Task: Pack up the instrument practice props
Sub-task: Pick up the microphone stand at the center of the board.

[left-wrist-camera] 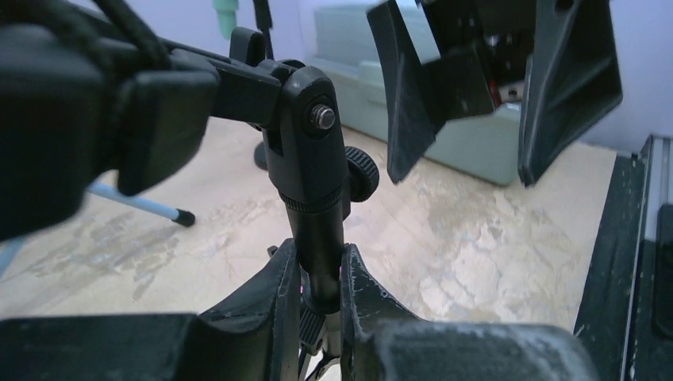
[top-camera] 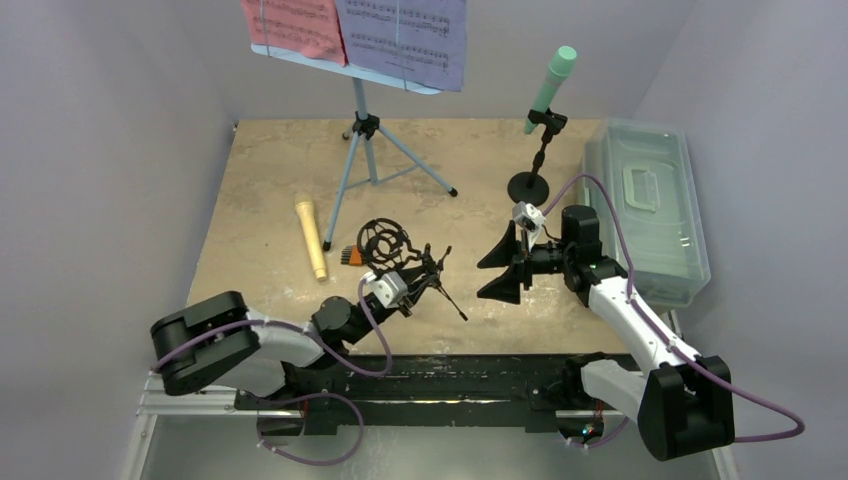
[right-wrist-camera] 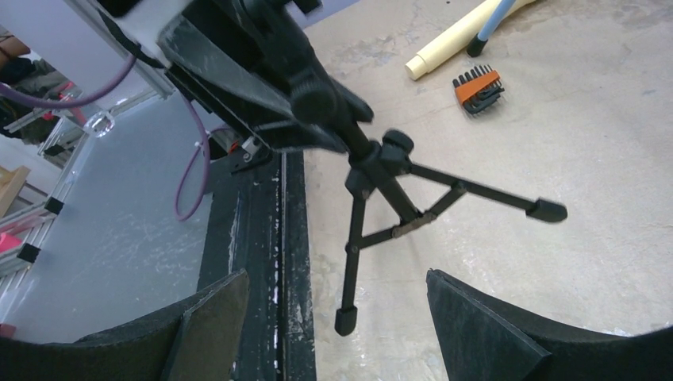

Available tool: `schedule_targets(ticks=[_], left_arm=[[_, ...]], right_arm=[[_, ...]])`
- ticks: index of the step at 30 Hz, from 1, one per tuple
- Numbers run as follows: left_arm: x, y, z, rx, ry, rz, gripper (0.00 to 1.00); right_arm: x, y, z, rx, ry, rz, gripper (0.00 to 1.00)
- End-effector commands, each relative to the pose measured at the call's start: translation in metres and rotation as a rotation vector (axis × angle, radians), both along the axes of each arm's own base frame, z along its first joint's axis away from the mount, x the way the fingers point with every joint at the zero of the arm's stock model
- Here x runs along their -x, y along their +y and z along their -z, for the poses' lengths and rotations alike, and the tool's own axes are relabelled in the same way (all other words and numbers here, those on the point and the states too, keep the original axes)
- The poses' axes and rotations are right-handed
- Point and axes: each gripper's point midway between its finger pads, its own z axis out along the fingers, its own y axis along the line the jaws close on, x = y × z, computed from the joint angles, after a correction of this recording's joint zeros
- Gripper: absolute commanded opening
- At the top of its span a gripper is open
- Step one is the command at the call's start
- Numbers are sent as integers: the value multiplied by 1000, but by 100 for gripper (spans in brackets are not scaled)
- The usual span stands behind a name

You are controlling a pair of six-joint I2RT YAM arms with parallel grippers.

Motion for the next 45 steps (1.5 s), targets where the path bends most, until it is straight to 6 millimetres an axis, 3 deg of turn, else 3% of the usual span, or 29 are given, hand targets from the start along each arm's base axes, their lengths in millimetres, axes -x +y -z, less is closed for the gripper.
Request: schedule_targets(ticks=[1,7,13,38,45], left_arm=[[-2,18,-48,148,-13,-56,0],[-12,42,-47,80,76,-178,0],[-18,77,-64,83,106,-313,0],[-37,166,-115,0,77,-714,0],[-53,190,-114,-2,99,-826,0]], right_arm=[[-2,2,-12,-16,-44,-30,86],[-2,2,-12,-11,-50,-30,86],[-2,2,-12,-10,-53,-31,87],[-1,2,-14,-11,-60,-35,87],[0,2,-15,-13,-64,-36,87]])
